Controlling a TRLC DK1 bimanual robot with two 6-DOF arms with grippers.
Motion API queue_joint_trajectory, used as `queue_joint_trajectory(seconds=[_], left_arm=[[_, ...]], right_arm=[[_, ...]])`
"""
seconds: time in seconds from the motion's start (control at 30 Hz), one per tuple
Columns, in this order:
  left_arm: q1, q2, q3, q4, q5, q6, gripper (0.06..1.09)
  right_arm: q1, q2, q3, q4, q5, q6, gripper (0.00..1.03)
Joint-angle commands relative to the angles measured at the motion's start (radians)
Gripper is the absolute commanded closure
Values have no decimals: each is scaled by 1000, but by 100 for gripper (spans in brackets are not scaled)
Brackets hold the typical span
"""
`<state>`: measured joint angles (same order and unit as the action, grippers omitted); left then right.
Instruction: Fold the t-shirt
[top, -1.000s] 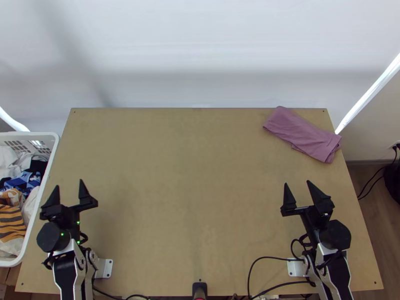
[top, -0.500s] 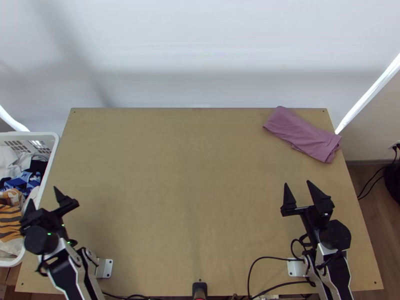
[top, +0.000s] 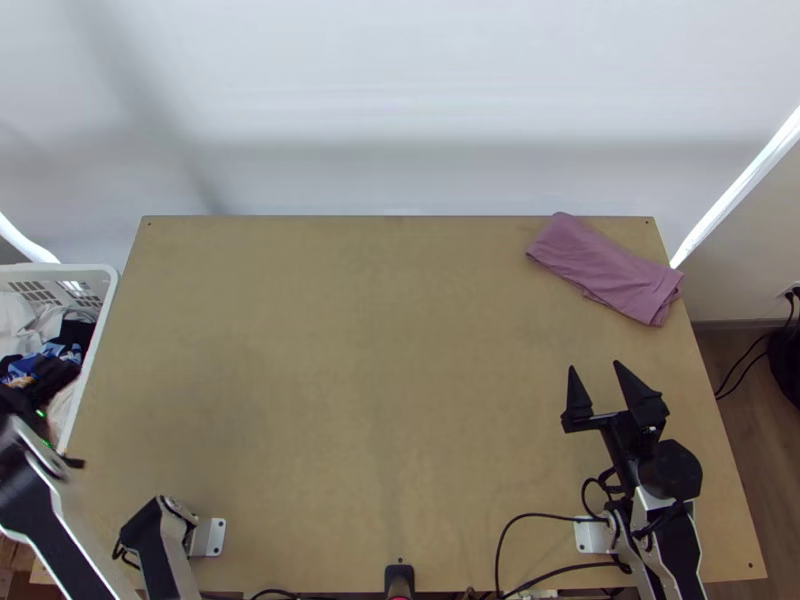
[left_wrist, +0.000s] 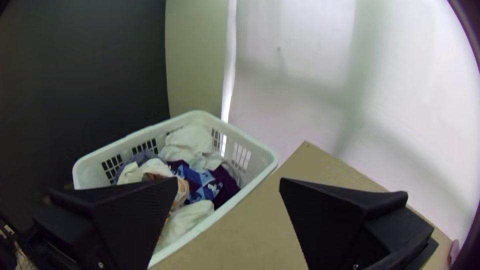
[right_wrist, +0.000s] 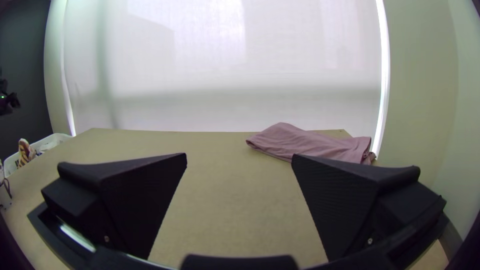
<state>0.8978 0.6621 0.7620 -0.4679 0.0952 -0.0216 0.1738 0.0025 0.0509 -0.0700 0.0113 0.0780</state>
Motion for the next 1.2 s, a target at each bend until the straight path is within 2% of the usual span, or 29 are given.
queue_joint_trajectory(seconds=[0.0,0.27,0.37,0.53,0.8,1.07,1.17], left_arm=[[81,168,77,-32,67,41,10],[131,436,145,29,75,272,10],[158,519,163,91,75,331,10],[225,720,269,98,75,413,10],[276,959,413,94,75,678,10],[279,1173,571,129,46,738,10],[274,1232,593,127,1,785,11]], right_arm=[[-7,-4,-14,7,7,16,4],[-7,-4,-14,7,7,16,4],[-7,-4,-14,7,7,16,4],[-7,-4,-13,7,7,16,4],[-7,-4,-14,7,7,16,4],[-7,-4,-14,7,7,16,4],[-7,-4,-14,7,7,16,4]])
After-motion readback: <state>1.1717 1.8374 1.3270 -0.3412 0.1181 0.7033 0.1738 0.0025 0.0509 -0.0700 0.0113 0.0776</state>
